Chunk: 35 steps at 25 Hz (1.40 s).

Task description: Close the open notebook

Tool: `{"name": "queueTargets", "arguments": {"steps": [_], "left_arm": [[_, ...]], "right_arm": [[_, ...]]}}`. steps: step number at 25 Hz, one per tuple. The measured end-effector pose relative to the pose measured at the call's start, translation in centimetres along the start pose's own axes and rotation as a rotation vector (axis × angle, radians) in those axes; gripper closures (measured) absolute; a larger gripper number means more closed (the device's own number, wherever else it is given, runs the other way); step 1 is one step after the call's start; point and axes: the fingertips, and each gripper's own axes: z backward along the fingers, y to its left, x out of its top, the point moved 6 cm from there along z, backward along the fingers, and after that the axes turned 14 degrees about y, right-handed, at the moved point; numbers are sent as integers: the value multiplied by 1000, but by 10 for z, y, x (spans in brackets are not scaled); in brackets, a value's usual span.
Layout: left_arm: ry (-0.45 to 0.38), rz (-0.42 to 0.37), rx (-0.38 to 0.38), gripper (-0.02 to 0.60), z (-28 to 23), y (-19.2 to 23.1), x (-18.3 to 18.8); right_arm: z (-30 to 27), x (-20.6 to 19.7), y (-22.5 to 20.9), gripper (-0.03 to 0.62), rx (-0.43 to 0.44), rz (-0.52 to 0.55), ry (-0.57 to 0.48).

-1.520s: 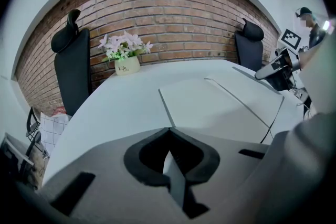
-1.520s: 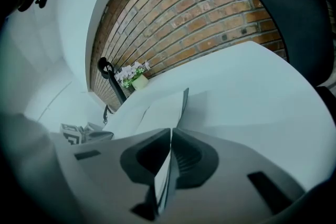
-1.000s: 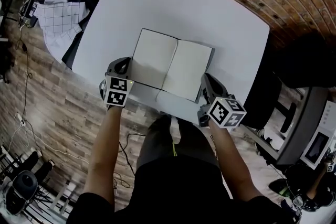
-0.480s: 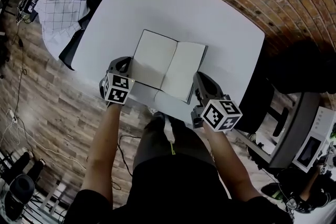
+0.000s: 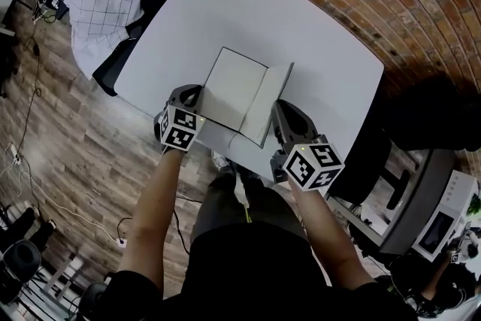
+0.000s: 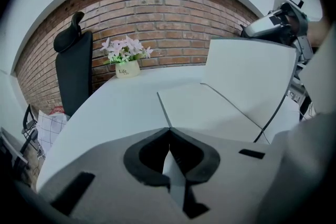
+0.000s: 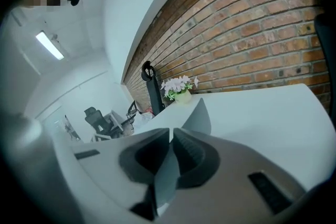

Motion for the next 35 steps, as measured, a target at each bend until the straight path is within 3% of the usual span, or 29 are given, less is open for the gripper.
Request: {"name": "queueTargets", "arguments": {"steps": [7, 12, 18, 22, 31, 35], "left_arm": [[-1, 35, -17, 557, 9, -4, -15], [-2, 67, -11, 557, 19, -1, -24], [-8, 99, 2, 557, 29, 3, -32], [-6, 117, 12, 557, 36, 8, -39], [-16, 123, 9, 557, 39, 4, -33], [-39, 116, 5, 557, 39, -1, -17]], "right_arm": [[-21, 9, 19, 556, 43, 55, -5], [-43, 16, 33, 556, 120, 26, 12], [-74, 17, 51, 549, 202, 65, 68], [-86, 14, 64, 439, 300, 83, 113], [-76, 7, 44, 443, 195, 86, 132], [-61, 11, 21, 486, 142, 66, 107]]}}
